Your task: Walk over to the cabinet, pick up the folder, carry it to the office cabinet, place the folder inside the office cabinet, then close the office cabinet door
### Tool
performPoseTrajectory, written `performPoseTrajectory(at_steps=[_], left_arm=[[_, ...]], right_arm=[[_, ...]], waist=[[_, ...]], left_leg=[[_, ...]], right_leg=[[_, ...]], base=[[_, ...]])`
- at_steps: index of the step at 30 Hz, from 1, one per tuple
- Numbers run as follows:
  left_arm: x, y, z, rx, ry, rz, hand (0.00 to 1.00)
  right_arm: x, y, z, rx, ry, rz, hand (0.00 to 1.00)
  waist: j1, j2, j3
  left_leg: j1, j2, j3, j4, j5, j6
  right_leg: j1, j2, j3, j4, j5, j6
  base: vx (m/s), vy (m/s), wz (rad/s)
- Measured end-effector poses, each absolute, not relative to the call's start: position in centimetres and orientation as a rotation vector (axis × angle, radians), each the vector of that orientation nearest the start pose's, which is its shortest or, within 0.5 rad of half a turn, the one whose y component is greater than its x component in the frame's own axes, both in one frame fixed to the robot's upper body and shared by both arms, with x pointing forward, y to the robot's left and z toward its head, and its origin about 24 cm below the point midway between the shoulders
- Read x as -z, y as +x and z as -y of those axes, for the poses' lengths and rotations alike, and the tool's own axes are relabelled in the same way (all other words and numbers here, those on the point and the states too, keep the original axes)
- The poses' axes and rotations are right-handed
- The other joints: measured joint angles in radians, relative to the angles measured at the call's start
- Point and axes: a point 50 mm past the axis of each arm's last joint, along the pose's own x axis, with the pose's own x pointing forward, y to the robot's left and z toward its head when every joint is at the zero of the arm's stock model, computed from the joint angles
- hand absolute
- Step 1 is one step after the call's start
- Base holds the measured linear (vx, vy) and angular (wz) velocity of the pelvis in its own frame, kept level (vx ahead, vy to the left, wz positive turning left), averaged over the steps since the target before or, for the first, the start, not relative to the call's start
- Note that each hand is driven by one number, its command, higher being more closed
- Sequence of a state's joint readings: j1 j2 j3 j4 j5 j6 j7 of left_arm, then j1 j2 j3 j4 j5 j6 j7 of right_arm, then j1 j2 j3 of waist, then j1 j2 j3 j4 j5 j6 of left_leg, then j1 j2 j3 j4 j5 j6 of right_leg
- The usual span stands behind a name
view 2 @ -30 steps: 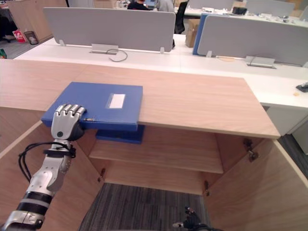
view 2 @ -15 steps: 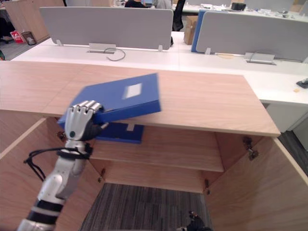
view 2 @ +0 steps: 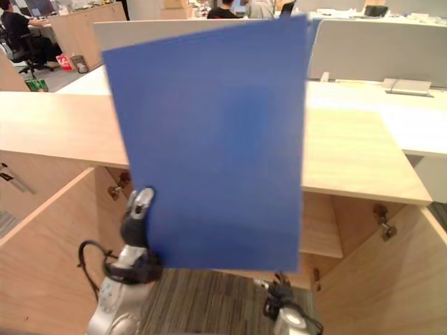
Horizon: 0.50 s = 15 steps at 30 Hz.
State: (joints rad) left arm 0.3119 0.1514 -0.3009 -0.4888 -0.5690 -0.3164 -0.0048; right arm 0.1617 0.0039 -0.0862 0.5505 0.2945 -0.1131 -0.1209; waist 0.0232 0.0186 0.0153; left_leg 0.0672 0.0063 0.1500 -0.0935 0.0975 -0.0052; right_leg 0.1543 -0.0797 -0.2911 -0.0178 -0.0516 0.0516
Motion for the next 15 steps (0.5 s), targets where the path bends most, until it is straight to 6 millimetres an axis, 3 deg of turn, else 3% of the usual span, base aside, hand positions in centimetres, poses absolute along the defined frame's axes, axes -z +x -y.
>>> performPoseTrajectory(at_steps=[4, 10, 13, 15], left_arm=[[-10.8, 17.2, -13.7, 0.148, -0.637, 0.387, 1.00], [-10.6, 17.0, -13.5, 0.153, -0.586, 0.376, 1.00], [-10.7, 17.0, -13.2, 0.163, -0.559, 0.385, 1.00], [-10.8, 17.0, -13.2, 0.160, -0.543, 0.391, 1.00]], right_arm=[[6.0, 15.5, 19.2, 0.473, 0.279, -0.383, 0.00], [-2.8, 15.9, 20.9, 0.549, -0.016, -0.020, 0.00], [-5.8, 15.3, 22.2, 0.637, -0.135, 0.103, 0.00], [-6.8, 14.9, 22.9, 0.689, -0.179, 0.141, 0.00]], waist=[[-0.012, -0.006, 0.003], [-0.035, -0.008, 0.003], [-0.036, -0.008, -0.014], [-0.038, -0.009, -0.020]], left_leg=[[0.006, 0.003, 0.029, 0.000, -0.013, 0.002], [0.017, 0.022, 0.107, 0.005, -0.020, -0.002], [0.022, 0.031, 0.131, 0.005, -0.028, -0.010], [0.022, 0.037, 0.138, 0.013, -0.035, -0.016]], right_leg=[[-0.007, -0.002, 0.022, 0.004, 0.003, 0.002], [-0.031, 0.008, 0.085, 0.010, 0.009, -0.001], [-0.034, 0.017, 0.107, 0.008, 0.009, -0.001], [-0.035, 0.021, 0.109, 0.008, 0.009, -0.001]], base=[[-0.04, 0.026, -0.21], [-0.02, 0.005, -0.36], [0.00, -0.028, -0.26], [0.01, -0.037, -0.13]])
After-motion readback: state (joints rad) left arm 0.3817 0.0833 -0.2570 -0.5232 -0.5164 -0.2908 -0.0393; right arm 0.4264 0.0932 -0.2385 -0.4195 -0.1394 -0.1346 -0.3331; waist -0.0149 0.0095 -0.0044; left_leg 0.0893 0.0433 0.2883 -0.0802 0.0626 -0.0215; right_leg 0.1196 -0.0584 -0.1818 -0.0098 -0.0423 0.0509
